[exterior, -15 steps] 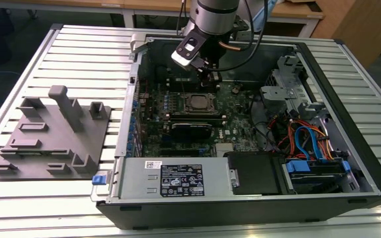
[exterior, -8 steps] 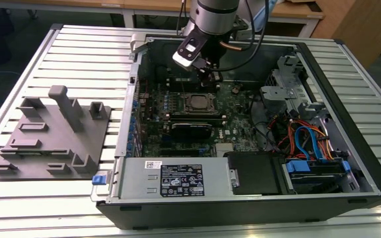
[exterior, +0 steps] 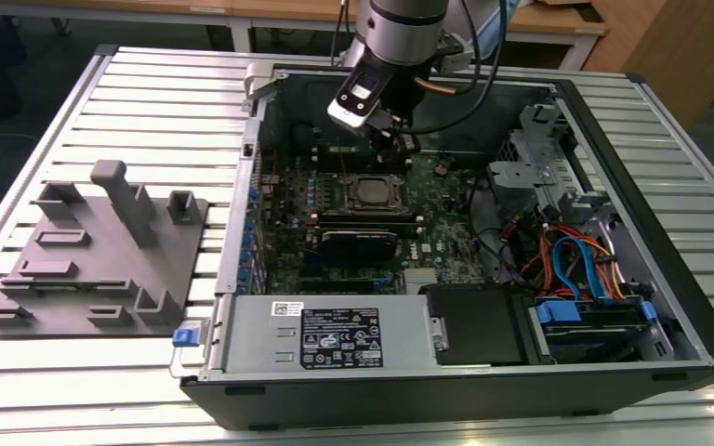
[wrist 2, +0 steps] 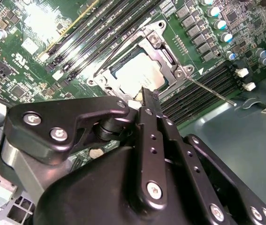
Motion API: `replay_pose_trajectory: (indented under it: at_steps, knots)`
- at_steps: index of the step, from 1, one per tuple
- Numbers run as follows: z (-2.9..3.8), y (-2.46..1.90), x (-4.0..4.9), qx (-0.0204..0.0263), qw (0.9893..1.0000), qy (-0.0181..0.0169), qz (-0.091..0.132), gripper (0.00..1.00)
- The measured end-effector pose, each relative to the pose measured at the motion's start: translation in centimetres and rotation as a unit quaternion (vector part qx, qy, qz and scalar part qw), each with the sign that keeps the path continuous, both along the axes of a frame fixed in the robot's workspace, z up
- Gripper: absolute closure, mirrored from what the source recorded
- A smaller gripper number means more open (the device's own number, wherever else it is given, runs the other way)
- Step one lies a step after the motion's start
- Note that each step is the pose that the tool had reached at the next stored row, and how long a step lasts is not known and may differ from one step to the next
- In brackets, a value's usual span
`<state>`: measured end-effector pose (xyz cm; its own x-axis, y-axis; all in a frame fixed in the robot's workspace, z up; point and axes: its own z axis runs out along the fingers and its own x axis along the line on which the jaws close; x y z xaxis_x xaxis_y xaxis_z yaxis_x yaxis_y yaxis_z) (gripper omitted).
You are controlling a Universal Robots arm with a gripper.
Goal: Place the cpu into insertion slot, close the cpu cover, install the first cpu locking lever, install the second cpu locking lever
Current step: 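Install the first cpu locking lever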
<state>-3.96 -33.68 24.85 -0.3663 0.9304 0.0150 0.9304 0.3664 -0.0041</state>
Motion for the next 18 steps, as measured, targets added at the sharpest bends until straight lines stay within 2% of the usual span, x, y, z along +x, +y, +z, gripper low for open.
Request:
replay_pose_trajectory:
  at_steps: [6,14,18]
  knots:
    - [0.38,0.00,0.00,0.0000,1.0000,0.0000,0.001,0.90]
    - [0.42,0.00,-0.02,0.0001,1.0000,-0.0002,0.001,0.90]
    - [0.43,0.00,-0.03,0.0001,0.9998,-0.0002,0.022,0.90]
